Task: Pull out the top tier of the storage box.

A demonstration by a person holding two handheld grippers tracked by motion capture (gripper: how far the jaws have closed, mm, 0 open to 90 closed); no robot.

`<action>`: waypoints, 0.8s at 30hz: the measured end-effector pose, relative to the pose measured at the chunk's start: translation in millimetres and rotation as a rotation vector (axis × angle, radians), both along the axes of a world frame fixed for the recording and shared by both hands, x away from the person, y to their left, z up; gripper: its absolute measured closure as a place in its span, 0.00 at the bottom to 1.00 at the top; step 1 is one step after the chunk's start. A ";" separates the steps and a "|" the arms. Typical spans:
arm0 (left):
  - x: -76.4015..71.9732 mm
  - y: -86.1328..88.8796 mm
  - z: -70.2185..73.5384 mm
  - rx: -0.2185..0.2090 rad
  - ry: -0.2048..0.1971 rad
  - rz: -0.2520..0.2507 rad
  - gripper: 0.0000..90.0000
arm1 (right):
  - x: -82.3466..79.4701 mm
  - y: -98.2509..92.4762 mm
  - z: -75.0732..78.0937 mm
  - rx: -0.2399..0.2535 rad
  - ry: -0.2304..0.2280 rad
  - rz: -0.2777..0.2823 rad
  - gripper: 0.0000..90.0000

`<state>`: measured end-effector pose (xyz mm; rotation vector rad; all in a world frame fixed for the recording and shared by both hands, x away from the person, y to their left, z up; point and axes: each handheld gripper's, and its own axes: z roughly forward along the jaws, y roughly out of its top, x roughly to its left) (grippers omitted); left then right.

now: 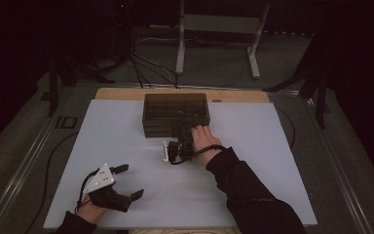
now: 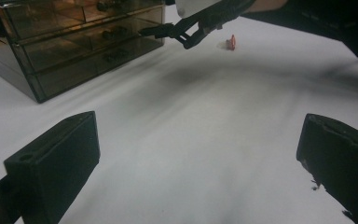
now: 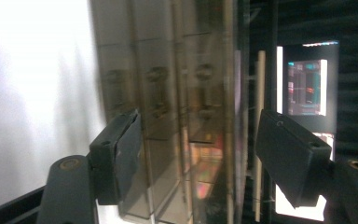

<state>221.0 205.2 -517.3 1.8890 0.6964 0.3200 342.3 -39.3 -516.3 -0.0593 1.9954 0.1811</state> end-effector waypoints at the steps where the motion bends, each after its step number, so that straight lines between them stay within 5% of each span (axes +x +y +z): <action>1: -0.1 -0.2 0.0 -0.001 0.000 -0.002 0.00 | 2.1 0.0 -2.3 -0.026 -0.008 0.006 0.44; 6: 0.2 0.2 0.0 -0.007 0.002 -0.001 0.00 | 4.1 1.4 -4.2 -0.048 -0.047 0.011 0.51; 13: 0.3 0.1 -0.2 -0.007 0.006 -0.001 0.00 | 10.1 3.8 -7.3 -0.088 -0.090 0.003 0.74; 24: 0.5 0.8 -0.1 -0.009 0.006 -0.003 0.00 | 18.2 7.6 -13.6 -0.118 -0.112 -0.024 0.85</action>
